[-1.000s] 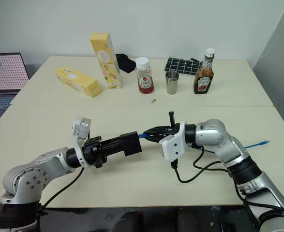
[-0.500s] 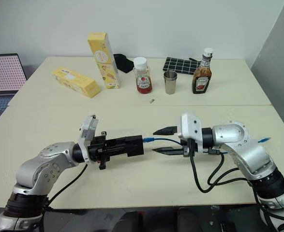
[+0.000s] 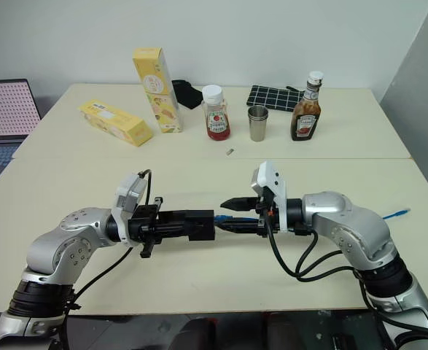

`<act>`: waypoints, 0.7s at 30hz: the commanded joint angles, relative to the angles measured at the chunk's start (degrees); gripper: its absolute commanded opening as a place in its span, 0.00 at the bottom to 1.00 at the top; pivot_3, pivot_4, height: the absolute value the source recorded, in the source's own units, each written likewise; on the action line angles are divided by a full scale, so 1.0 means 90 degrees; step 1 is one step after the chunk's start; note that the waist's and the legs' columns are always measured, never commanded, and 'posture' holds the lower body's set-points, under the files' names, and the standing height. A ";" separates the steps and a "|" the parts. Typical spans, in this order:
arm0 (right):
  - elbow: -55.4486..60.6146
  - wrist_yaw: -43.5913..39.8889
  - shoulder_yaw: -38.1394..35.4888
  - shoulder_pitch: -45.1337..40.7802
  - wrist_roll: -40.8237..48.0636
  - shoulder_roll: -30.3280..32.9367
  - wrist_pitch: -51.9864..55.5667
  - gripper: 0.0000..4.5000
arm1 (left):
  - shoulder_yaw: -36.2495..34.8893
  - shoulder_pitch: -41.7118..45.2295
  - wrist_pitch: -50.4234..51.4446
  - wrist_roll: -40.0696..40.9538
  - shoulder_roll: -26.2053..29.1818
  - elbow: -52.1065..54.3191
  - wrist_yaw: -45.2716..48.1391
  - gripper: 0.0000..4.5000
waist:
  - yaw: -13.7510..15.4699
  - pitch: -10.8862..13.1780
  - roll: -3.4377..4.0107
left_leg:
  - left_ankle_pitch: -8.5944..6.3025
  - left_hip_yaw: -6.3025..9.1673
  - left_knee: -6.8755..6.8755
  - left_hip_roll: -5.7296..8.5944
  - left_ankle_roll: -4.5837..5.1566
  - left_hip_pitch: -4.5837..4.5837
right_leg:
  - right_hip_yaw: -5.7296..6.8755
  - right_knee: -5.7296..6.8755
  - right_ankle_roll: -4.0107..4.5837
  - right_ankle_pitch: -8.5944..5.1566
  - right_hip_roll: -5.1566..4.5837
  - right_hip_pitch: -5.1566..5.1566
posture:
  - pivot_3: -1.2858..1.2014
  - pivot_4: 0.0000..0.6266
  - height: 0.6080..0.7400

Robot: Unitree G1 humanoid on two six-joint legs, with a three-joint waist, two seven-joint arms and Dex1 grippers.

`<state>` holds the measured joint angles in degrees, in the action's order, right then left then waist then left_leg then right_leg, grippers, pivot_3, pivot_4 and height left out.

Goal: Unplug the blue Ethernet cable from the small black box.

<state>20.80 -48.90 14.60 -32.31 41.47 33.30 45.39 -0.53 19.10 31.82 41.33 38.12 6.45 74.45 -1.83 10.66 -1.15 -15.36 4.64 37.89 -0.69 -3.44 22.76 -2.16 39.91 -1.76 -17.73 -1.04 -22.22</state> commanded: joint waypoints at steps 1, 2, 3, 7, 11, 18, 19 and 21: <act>-0.0020 -0.0171 -0.0029 -0.0180 0.0008 -0.0072 0.0116 0.52 | -0.0138 0.0015 -0.0108 0.0016 0.0046 0.0173 0.0045 0.17 | -0.0001 0.0000 0.0000 | 0.0000 -0.0001 0.0000 0.0001 0.0000 0.0000 | 0.0000 0.0000 0.0000 0.0000 0.0000 0.0000 | 0.52 0.24 1.00; -0.0026 -0.0193 -0.0023 -0.0190 -0.0016 -0.0078 0.0129 0.52 | -0.0144 0.0000 -0.0103 0.0022 0.0048 0.0199 0.0034 0.17 | 0.0000 0.0000 0.0000 | 0.0000 -0.0001 0.0000 0.0001 0.0000 0.0000 | 0.0000 0.0000 0.0000 0.0000 0.0000 0.0000 | 0.52 0.24 1.00; -0.0028 -0.0212 -0.0022 -0.0195 -0.0041 -0.0084 0.0138 0.52 | -0.0148 -0.0011 -0.0099 0.0026 0.0050 0.0217 0.0028 0.17 | 0.0000 0.0000 0.0000 | 0.0000 -0.0001 0.0000 0.0000 0.0000 0.0000 | 0.0000 0.0000 0.0000 0.0000 0.0000 0.0000 | 0.52 0.24 1.00; -0.0097 -0.0280 0.0017 -0.0244 -0.0151 -0.0115 0.0143 0.44 | -0.0144 -0.0027 -0.0094 0.0028 0.0049 0.0256 0.0012 0.17 | 0.0000 0.0000 0.0000 | 0.0000 -0.0001 0.0000 0.0000 0.0000 0.0000 | 0.0001 0.0000 0.0000 0.0000 0.0000 0.0000 | 0.52 0.24 1.00; -0.0108 -0.0362 0.0035 -0.0241 -0.0276 -0.0124 0.0120 0.27 | -0.0137 -0.0020 -0.0094 0.0024 0.0045 0.0286 -0.0007 0.17 | -0.0001 0.0000 0.0000 | 0.0000 -0.0001 0.0000 0.0001 0.0000 0.0000 | 0.0002 0.0000 0.0000 0.0000 0.0000 -0.0001 | 0.52 0.24 1.00; -0.0168 -0.0603 0.0048 -0.0285 -0.0401 -0.0076 0.0086 0.02 | -0.0107 -0.0035 -0.0064 0.0060 0.0066 0.0351 0.0071 0.17 | -0.0001 0.0000 0.0000 | 0.0000 -0.0001 0.0000 0.0001 0.0000 0.0000 | 0.0002 0.0000 0.0000 0.0000 0.0000 -0.0001 | 0.52 0.24 1.00; -0.0186 -0.0653 0.0056 -0.0302 -0.0418 -0.0060 0.0085 0.02 | -0.0089 -0.0051 -0.0062 0.0065 0.0092 0.0376 0.0128 0.17 | -0.0001 0.0000 0.0000 | 0.0000 -0.0002 0.0000 0.0001 0.0000 0.0000 | 0.0002 0.0000 0.0000 0.0000 0.0000 -0.0001 | 0.52 0.24 1.00; -0.0244 -0.0758 0.0062 -0.0347 -0.0445 -0.0044 0.0107 0.02 | -0.0065 -0.0095 -0.0065 0.0082 0.0146 0.0425 0.0252 0.17 | -0.0001 0.0000 0.0000 | 0.0000 -0.0001 0.0000 0.0001 0.0000 0.0000 | 0.0002 0.0000 0.0000 0.0000 0.0001 -0.0001 | 0.52 0.24 1.00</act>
<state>18.31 -54.70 15.35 -34.05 37.81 32.63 46.81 -0.55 18.51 31.83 41.13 38.64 7.32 74.81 -1.85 10.66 -1.15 -15.37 4.63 37.89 -0.68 -3.44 22.75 -2.14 39.92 -1.76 -17.73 -1.03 -22.23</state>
